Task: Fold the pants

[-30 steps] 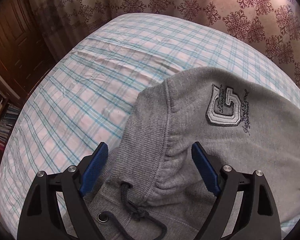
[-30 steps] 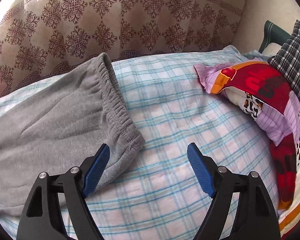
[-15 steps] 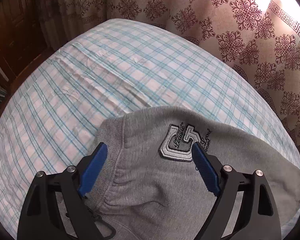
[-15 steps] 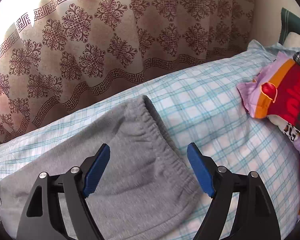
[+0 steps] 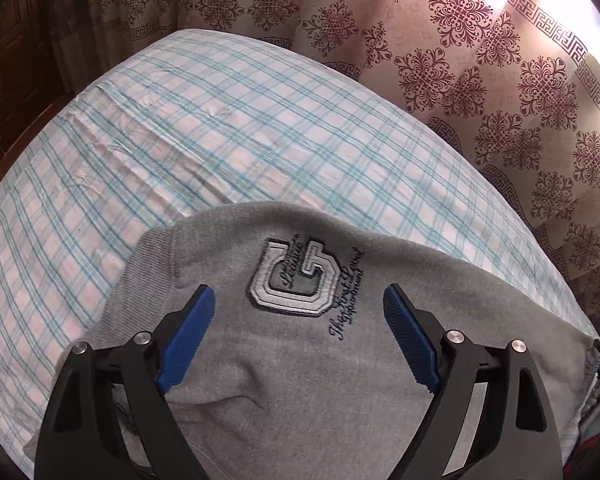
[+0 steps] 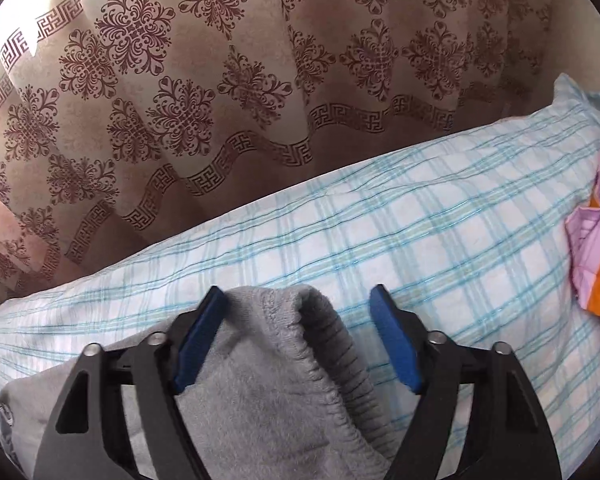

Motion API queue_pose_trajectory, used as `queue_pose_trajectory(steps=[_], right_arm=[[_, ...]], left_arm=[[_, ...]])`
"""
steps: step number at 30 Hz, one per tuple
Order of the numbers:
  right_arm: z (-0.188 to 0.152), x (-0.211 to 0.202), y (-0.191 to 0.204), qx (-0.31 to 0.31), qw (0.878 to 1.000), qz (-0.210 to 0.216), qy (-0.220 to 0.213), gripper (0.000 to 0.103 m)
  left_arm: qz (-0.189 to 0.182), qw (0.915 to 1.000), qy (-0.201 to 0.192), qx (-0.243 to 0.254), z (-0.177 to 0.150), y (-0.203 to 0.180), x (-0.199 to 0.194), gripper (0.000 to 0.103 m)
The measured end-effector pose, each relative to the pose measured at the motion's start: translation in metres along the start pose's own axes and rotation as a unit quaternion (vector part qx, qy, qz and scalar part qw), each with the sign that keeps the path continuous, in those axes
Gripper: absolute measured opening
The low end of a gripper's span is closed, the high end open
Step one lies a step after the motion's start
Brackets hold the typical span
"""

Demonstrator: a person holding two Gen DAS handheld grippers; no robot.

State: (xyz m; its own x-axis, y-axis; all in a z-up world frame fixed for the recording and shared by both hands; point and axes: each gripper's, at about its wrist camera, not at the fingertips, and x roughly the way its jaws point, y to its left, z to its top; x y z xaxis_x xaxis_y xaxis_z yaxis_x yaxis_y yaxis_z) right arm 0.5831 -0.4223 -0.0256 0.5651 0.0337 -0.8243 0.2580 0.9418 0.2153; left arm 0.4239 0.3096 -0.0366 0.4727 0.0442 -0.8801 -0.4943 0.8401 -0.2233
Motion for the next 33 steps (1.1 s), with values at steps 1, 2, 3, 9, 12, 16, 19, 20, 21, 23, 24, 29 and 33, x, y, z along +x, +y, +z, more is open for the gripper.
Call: queue_pose_trajectory(steps=[1,2,3,9,12,16,19,20,21,23,24,29,33], right_arm=[[-0.003,-0.001,0.002,-0.010,1.000,0.006,0.001,0.044],[-0.007,-0.002,0.005,-0.023,1.000,0.011,0.004,0.034],[-0.011,-0.007,0.007,-0.032,0.999,0.015,0.002,0.022],[-0.034,-0.075,0.012,-0.068,0.995,0.054,-0.056,0.013],[-0.051,-0.115,0.005,-0.075,0.991,0.068,-0.082,0.012],[-0.082,-0.159,-0.014,-0.067,0.989,0.080,-0.106,0.012],[-0.113,-0.183,-0.028,-0.065,0.988,0.081,-0.114,0.012],[-0.123,-0.188,-0.033,-0.061,0.988,0.081,-0.114,0.012],[-0.132,-0.191,-0.038,-0.057,0.989,0.081,-0.114,0.012],[-0.149,-0.195,-0.048,-0.050,0.989,0.079,-0.111,0.012],[-0.157,-0.196,-0.053,-0.045,0.990,0.078,-0.111,0.012],[-0.184,-0.198,-0.076,-0.019,0.992,0.077,-0.102,0.012],[-0.190,-0.199,-0.082,-0.016,0.992,0.077,-0.102,0.012]], left_arm=[[-0.009,0.9999,0.004,-0.004,-0.001,-0.003,0.002,0.087],[-0.018,0.9998,0.009,-0.008,-0.001,-0.006,0.004,0.087],[-0.025,0.9995,0.014,-0.013,-0.002,-0.008,0.006,0.087],[-0.052,0.9961,0.043,-0.058,-0.003,-0.008,0.019,0.087],[-0.061,0.9942,0.046,-0.075,-0.003,-0.008,0.019,0.087],[-0.080,0.9902,0.054,-0.102,-0.003,-0.007,0.019,0.087],[-0.093,0.9870,0.058,-0.117,-0.002,-0.010,0.020,0.087],[-0.095,0.9860,0.058,-0.124,-0.002,-0.010,0.020,0.087],[-0.100,0.9847,0.059,-0.130,-0.002,-0.010,0.021,0.087],[-0.114,0.9815,0.058,-0.142,-0.001,-0.010,0.022,0.087],[-0.119,0.9804,0.058,-0.146,-0.001,-0.011,0.022,0.087],[-0.107,0.9812,0.070,-0.144,-0.006,-0.014,0.029,0.087],[-0.094,0.9799,0.086,-0.154,-0.012,-0.006,0.041,0.053]])
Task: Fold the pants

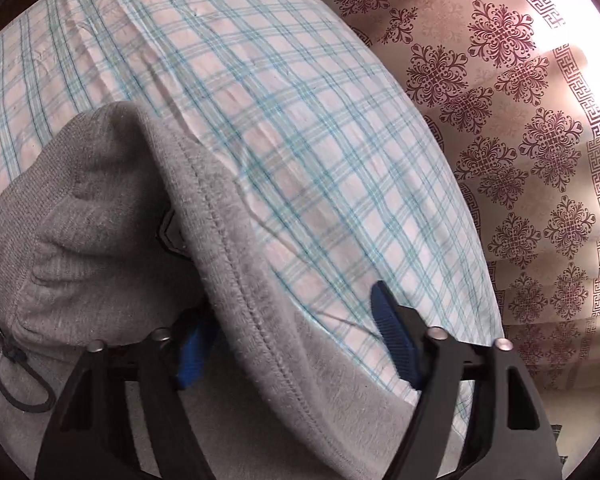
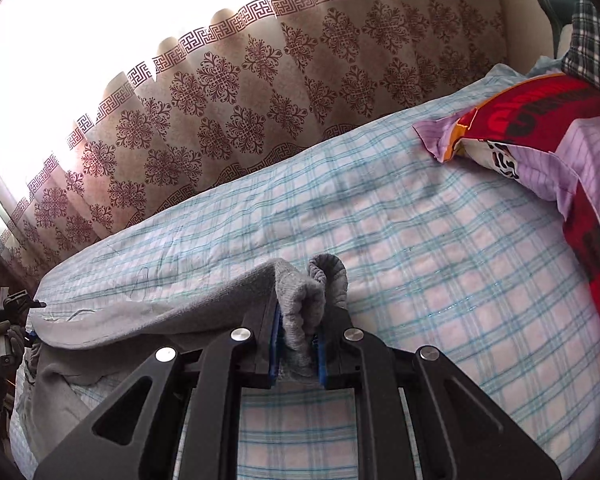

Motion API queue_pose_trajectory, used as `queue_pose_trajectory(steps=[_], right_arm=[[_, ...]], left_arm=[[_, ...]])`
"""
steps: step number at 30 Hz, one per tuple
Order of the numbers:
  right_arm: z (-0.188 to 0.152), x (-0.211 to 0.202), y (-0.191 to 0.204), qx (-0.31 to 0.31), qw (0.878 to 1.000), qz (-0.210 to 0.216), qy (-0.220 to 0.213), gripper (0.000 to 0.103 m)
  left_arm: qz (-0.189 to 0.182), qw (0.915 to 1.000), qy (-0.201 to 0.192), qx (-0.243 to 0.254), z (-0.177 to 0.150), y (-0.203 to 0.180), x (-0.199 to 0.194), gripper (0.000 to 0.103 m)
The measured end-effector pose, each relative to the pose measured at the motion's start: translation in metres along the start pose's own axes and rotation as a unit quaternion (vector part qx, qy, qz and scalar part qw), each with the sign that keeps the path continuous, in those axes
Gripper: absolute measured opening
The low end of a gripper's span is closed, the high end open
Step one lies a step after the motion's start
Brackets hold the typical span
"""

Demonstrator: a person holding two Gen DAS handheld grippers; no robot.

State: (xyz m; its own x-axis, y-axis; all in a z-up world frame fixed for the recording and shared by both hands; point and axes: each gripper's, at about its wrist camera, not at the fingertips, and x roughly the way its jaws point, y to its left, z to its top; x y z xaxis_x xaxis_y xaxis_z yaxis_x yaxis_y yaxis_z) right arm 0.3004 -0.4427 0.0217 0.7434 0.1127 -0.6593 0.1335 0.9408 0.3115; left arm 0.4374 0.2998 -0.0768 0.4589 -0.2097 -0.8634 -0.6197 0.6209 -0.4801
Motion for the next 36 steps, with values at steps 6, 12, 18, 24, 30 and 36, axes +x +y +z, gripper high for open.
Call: queue_pose_trajectory(steps=[6,12,18,24,30,36], right_arm=[[0.009,-0.008,0.009,-0.011,1.000,-0.009,-0.012,0.012],[0.022,-0.024,0.015,-0.013,0.999,-0.023,-0.025,0.012],[0.028,-0.064,0.016,0.001,0.999,-0.017,-0.052,0.012],[0.003,-0.124,0.006,0.000,0.998,-0.010,-0.067,0.012],[-0.058,-0.156,-0.015,0.011,0.999,-0.004,-0.036,0.012],[-0.117,-0.159,-0.038,0.045,0.999,-0.002,-0.003,0.012]], left_arm=[[-0.027,0.9992,0.011,-0.027,-0.005,0.021,0.001,0.004],[-0.055,0.9984,-0.010,0.008,-0.013,0.010,-0.050,0.004],[-0.087,0.9951,-0.025,0.038,-0.032,0.014,-0.121,0.004],[-0.117,0.9906,-0.033,0.062,-0.075,0.050,-0.185,0.004],[-0.104,0.9917,-0.022,0.073,-0.130,0.112,-0.209,0.004],[-0.063,0.9955,0.000,0.070,-0.176,0.162,-0.196,0.004]])
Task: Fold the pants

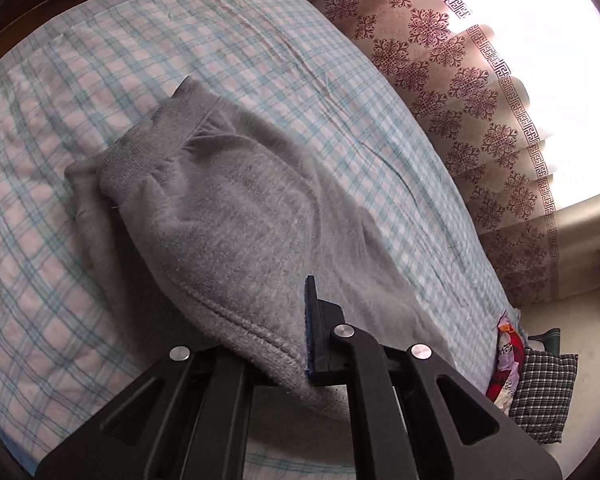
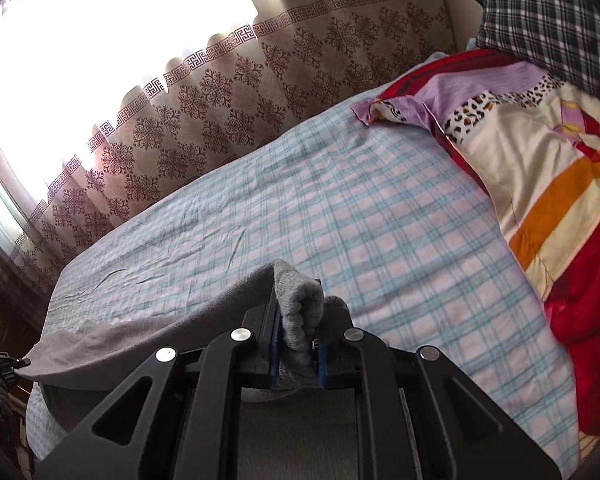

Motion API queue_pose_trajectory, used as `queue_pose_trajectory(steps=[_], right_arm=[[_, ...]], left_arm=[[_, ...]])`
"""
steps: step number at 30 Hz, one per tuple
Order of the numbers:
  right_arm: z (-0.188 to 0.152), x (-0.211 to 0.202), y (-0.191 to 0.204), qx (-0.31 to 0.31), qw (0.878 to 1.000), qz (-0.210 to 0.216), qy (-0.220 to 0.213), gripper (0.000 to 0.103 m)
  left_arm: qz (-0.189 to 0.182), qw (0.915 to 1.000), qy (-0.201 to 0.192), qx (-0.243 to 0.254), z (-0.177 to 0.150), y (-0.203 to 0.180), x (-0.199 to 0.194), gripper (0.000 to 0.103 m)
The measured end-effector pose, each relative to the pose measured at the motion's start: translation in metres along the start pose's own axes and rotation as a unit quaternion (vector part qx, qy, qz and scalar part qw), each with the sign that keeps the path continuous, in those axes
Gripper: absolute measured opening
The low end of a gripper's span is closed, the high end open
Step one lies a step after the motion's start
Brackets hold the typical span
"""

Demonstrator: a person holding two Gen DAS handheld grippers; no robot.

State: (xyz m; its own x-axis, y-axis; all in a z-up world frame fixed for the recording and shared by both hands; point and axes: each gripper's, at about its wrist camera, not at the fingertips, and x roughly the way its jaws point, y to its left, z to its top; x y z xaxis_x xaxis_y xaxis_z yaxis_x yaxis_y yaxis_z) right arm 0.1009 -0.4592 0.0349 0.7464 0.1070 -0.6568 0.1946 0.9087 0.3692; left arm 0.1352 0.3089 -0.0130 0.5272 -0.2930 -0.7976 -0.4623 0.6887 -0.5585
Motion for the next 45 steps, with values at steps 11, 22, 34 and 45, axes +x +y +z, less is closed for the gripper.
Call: queue_pose_trajectory(steps=[11,22,34,45], right_arm=[[-0.054,-0.029,-0.011,-0.044,0.999,0.013,0.016,0.017],[-0.083,-0.061,-0.051,0.045,0.998,0.015,0.052,0.045],[-0.122,-0.053,-0.054,0.228,0.959,0.136,0.103,0.045],[-0.094,-0.007,-0.061,0.306,0.944,0.035,0.115,0.027]], left_arm=[[0.062,0.9976,0.026,0.016,-0.044,0.039,0.040,0.004],[0.097,0.9932,0.033,0.055,-0.052,0.047,0.058,0.008],[0.061,0.9966,0.046,0.029,-0.046,0.060,0.046,0.008],[0.026,0.9980,0.049,0.032,-0.035,0.063,0.024,0.008]])
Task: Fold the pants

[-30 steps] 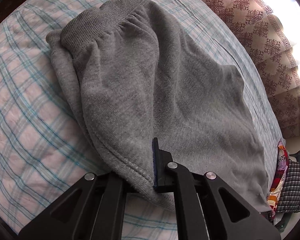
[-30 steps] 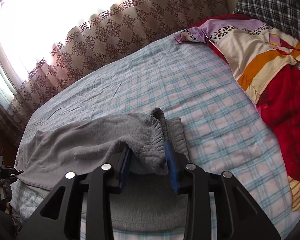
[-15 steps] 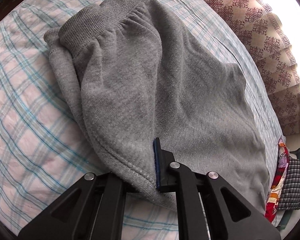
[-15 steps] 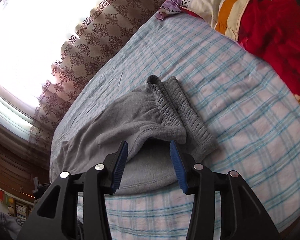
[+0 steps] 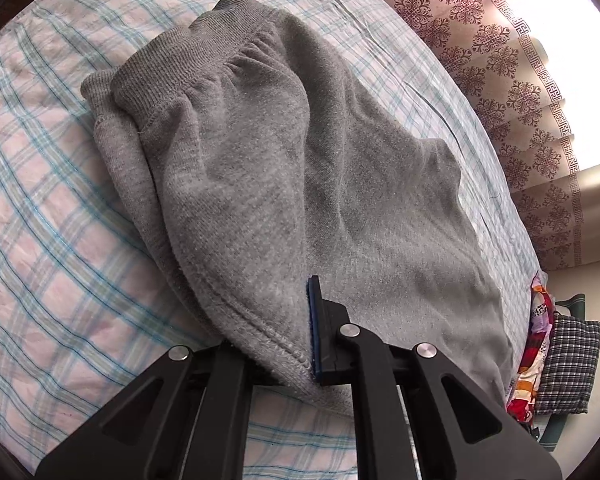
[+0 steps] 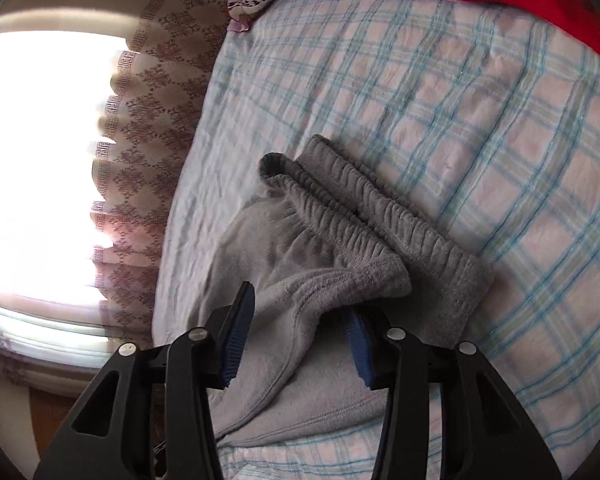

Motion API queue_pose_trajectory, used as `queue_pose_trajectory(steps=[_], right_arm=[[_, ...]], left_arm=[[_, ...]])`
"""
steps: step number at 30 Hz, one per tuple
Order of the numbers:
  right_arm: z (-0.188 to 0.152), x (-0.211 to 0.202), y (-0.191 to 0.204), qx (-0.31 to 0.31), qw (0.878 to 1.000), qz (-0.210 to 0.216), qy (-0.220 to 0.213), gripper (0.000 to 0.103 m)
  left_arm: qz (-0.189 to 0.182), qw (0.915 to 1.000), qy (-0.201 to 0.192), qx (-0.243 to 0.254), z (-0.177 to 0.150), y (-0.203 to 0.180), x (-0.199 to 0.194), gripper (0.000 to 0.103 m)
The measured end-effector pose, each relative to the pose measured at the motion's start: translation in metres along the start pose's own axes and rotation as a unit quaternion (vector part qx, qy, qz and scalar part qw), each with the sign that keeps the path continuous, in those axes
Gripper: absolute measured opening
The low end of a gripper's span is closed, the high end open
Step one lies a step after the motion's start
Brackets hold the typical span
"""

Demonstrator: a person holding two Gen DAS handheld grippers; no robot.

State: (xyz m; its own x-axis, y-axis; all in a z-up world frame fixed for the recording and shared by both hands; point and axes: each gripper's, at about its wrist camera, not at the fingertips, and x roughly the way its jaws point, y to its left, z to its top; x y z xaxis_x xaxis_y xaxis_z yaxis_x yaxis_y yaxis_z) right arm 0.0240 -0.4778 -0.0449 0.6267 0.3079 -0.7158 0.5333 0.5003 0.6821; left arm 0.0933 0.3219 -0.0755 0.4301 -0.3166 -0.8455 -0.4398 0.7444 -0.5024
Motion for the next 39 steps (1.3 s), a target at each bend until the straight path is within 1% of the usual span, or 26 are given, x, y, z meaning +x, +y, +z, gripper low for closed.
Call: queue_pose_trajectory(steps=[1,2,3,5,8,11,13,15,18,19,21,23,26,27,28,29,30,31,32,33,35,36,39], right_arm=[[0.001,-0.001,0.007,-0.017,0.999,-0.030,-0.010,0.012],[0.001,-0.003,0.015,-0.034,0.998,-0.050,-0.023,0.010],[0.003,-0.009,0.021,-0.050,0.997,-0.055,-0.036,0.007],[0.005,-0.023,0.039,-0.082,0.993,-0.053,-0.065,0.006],[0.006,-0.052,0.067,-0.134,0.983,-0.049,-0.116,0.005],[0.000,-0.075,0.081,-0.181,0.971,-0.052,-0.145,0.005],[-0.007,-0.077,0.075,-0.194,0.968,-0.072,-0.142,0.005],[-0.013,-0.073,0.053,-0.200,0.967,-0.096,-0.127,0.005],[-0.030,-0.051,0.018,-0.220,0.962,-0.129,-0.100,0.005],[-0.033,-0.043,0.007,-0.217,0.962,-0.137,-0.086,0.005],[-0.038,-0.032,-0.010,-0.209,0.964,-0.147,-0.068,0.005],[-0.039,-0.028,-0.019,-0.209,0.965,-0.149,-0.059,0.005],[-0.040,-0.030,-0.016,-0.223,0.962,-0.151,-0.049,0.010],[-0.040,-0.032,-0.014,-0.231,0.959,-0.156,-0.049,0.014],[-0.041,-0.036,-0.011,-0.239,0.955,-0.169,-0.053,0.026],[-0.041,-0.041,-0.009,-0.246,0.949,-0.188,-0.065,0.035],[-0.041,-0.048,-0.007,-0.252,0.943,-0.204,-0.081,0.049],[-0.040,-0.055,-0.005,-0.256,0.936,-0.220,-0.096,0.050],[-0.039,-0.060,-0.002,-0.259,0.929,-0.238,-0.112,0.050],[-0.038,-0.066,0.001,-0.269,0.922,-0.248,-0.128,0.050],[-0.038,-0.066,0.017,-0.294,0.907,-0.260,-0.151,0.050],[-0.040,-0.064,0.026,-0.308,0.903,-0.257,-0.157,0.050],[-0.049,-0.043,0.053,-0.348,0.897,-0.228,-0.152,0.050]], left_arm=[[-0.003,1.0000,0.000,0.001,0.000,0.001,-0.003,0.008],[-0.005,1.0000,-0.001,0.000,0.002,0.001,-0.006,0.008],[-0.008,1.0000,-0.003,0.000,0.004,0.000,-0.010,0.008],[-0.012,0.9999,-0.011,0.005,0.008,-0.004,-0.018,0.008],[-0.032,0.9988,-0.030,0.023,0.015,-0.012,-0.040,0.008],[-0.047,0.9967,-0.046,0.047,0.013,-0.018,-0.062,0.008],[-0.037,0.9965,-0.040,0.063,0.006,-0.019,-0.063,0.008],[-0.023,0.9974,-0.021,0.065,-0.003,-0.011,-0.052,0.008],[0.007,0.9985,0.004,0.054,-0.017,0.009,-0.027,0.008],[0.017,0.9985,0.009,0.052,-0.021,0.016,-0.020,0.008],[0.032,0.9978,0.013,0.056,-0.027,0.024,-0.010,0.009],[0.031,0.9976,0.008,0.061,-0.028,0.025,-0.007,0.010],[0.037,0.9972,0.009,0.064,-0.027,0.023,-0.008,0.013],[0.039,0.9971,0.009,0.065,-0.027,0.022,-0.010,0.016],[0.043,0.9968,0.005,0.068,-0.027,0.019,-0.013,0.018],[0.051,0.9961,-0.004,0.072,-0.026,0.012,-0.015,0.023],[0.059,0.9950,-0.015,0.079,-0.026,0.010,-0.022,0.029],[0.061,0.9942,-0.028,0.084,-0.025,0.009,-0.028,0.032],[0.057,0.9937,-0.042,0.086,-0.025,0.009,-0.036,0.039],[0.050,0.9937,-0.052,0.085,-0.022,0.010,-0.043,0.041],[0.033,0.9944,-0.064,0.078,-0.017,0.014,-0.053,0.041],[0.030,0.9945,-0.069,0.073,-0.014,0.016,-0.058,0.041],[0.029,0.9944,-0.083,0.059,-0.007,0.023,-0.067,0.041]])
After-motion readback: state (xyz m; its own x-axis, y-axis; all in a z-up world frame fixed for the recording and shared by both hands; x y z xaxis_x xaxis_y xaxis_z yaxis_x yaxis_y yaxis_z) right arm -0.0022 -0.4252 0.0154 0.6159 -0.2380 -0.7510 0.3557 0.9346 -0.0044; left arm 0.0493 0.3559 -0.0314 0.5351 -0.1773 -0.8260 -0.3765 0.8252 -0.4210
